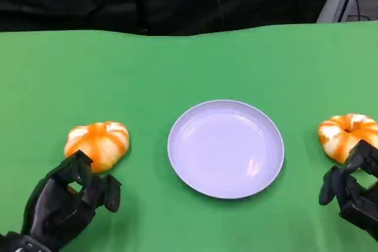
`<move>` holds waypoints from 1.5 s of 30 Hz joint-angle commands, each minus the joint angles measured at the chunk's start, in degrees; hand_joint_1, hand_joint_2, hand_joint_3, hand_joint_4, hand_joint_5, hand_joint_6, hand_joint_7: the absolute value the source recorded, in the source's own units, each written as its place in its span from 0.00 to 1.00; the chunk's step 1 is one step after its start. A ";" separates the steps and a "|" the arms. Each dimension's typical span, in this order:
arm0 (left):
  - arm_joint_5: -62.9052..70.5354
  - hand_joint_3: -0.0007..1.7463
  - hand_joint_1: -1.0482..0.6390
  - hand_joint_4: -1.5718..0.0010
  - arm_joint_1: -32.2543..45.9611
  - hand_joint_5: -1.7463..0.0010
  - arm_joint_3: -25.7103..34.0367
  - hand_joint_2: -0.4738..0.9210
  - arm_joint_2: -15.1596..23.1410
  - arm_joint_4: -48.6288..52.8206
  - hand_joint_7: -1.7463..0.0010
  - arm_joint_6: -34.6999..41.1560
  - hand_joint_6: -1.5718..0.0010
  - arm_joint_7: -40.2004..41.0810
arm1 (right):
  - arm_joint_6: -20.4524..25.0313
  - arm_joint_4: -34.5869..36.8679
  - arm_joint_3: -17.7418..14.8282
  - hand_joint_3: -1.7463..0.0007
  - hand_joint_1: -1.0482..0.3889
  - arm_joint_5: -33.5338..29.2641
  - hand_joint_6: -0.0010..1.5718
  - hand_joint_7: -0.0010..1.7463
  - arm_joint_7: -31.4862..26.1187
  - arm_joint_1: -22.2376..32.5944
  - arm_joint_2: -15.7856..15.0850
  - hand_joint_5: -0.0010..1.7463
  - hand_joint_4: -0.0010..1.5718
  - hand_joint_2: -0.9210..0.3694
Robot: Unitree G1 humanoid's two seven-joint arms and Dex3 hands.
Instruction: Grasp the bread from the table and place it into the plate.
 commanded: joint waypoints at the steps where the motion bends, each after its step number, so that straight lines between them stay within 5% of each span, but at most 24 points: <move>1: 3.45 0.83 0.61 0.42 0.25 0.01 0.00 0.61 -0.55 -0.42 0.23 -7.90 0.36 1.75 | -0.85 0.27 -0.61 0.28 0.68 0.37 0.49 0.90 0.16 -0.58 -0.66 1.00 0.56 0.33; 3: 8.49 0.73 0.55 0.49 0.48 0.14 -0.62 0.59 -1.05 0.86 0.31 -18.70 0.47 3.02 | -0.68 0.20 -0.65 0.28 0.68 0.66 0.50 0.90 0.18 -0.61 -0.56 1.00 0.56 0.34; 5: 14.64 0.40 0.41 0.60 0.05 0.35 -1.51 0.78 -0.43 3.55 0.54 -30.98 0.52 4.31 | -0.56 0.16 -0.63 0.27 0.68 0.66 0.50 0.90 0.20 -0.60 -0.65 1.00 0.56 0.34; 7: 22.81 0.15 0.34 0.65 0.02 0.45 -2.21 0.94 1.06 4.40 0.71 -40.41 0.51 9.18 | -0.55 0.22 -0.64 0.27 0.68 0.60 0.50 0.90 0.18 -0.62 -0.72 1.00 0.56 0.33; 10: 41.13 0.15 0.17 0.74 1.09 0.71 -2.28 0.99 3.59 0.74 0.94 -52.41 0.58 22.89 | -0.39 0.33 -0.68 0.27 0.69 0.47 0.50 0.90 0.04 -0.75 -0.89 1.00 0.55 0.33; 14: 56.95 0.12 0.09 0.77 1.15 0.86 -1.98 1.00 5.47 -3.02 1.00 -56.18 0.66 37.03 | -0.54 0.78 -0.74 0.28 0.69 0.47 0.50 0.90 0.22 -1.01 -0.97 1.00 0.55 0.32; 19: 84.23 0.13 0.03 0.82 0.68 0.94 -5.78 1.00 12.59 -14.07 1.00 -46.28 0.73 53.71 | -0.76 0.96 -0.72 0.28 0.69 0.26 0.50 0.90 0.22 -1.23 -1.01 1.00 0.56 0.32; 25: 95.26 0.10 0.02 0.84 -1.87 0.96 -12.96 1.00 18.67 -18.06 1.00 -34.47 0.77 57.69 | -0.41 0.81 -0.70 0.28 0.69 0.52 0.49 0.90 0.31 -1.23 -0.87 1.00 0.56 0.32; 34: 94.17 0.10 0.02 0.84 -4.04 0.97 -20.76 1.00 23.81 -17.98 1.00 -26.40 0.77 58.83 | -0.89 0.93 -0.70 0.27 0.69 0.53 0.49 0.91 0.70 -1.20 -0.74 1.00 0.56 0.32; 38: 93.58 0.09 0.04 0.78 -14.89 0.96 -27.63 1.00 23.21 -1.23 0.99 -25.51 0.74 58.08 | -0.41 -0.20 -0.15 0.27 0.69 0.09 0.49 0.91 -0.19 -0.87 -0.37 1.00 0.55 0.32; 45: 90.81 0.10 0.04 0.77 -17.77 0.97 -32.04 1.00 24.89 3.65 0.99 -25.38 0.73 60.98 | -0.41 -0.30 -0.03 0.28 0.68 0.10 0.49 0.91 -0.34 -0.82 -0.38 1.00 0.55 0.32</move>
